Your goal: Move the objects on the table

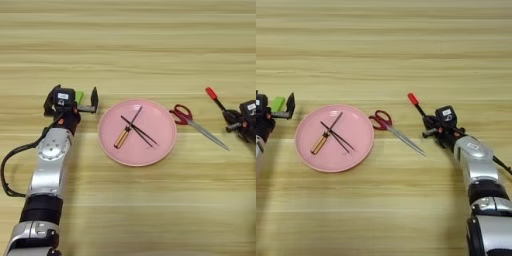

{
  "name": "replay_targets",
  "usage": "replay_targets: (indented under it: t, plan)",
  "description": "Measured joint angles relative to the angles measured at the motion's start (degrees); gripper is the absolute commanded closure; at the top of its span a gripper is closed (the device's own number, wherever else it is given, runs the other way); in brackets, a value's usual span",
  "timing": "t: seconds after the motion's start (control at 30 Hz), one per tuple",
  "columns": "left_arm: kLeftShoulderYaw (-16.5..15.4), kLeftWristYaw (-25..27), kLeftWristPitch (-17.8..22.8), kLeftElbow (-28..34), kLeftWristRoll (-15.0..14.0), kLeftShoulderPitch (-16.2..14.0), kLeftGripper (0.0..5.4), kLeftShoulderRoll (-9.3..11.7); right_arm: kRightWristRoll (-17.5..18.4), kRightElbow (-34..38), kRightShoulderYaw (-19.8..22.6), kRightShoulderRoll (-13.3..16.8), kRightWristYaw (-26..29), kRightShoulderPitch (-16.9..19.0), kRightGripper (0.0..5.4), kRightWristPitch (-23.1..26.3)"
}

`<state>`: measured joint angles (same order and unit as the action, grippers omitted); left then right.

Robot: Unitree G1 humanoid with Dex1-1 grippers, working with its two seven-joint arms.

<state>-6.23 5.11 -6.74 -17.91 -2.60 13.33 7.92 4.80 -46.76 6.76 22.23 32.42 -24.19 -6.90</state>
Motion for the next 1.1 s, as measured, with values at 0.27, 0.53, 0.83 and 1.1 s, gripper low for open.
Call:
replay_targets:
  t: [0.27, 0.53, 0.83, 1.1]
  plan:
    - [0.0, -0.4, 0.1, 0.3, 0.0, 0.0, 0.00, -0.1, 1.2, 17.3, -0.3, 0.5, 0.4, 8.5, 4.96, 11.1]
    - [0.1, -1.0, 0.8, 1.3, 0.0, -0.1, 0.00, -0.1, 2.8, 31.9, 0.5, 3.8, 0.3, 16.8, 4.96, 22.4]
    - [0.3, -1.1, 1.4, 1.6, 0.0, -0.2, 0.00, -0.1, 3.6, 35.7, -0.5, 4.0, 0.4, 18.0, 3.67, 25.3]
    - [0.3, -1.1, 1.4, 1.5, 0.0, -0.2, 0.00, -0.1, 6.3, 39.1, 0.1, 2.3, 0.5, 19.2, 2.72, 23.5]
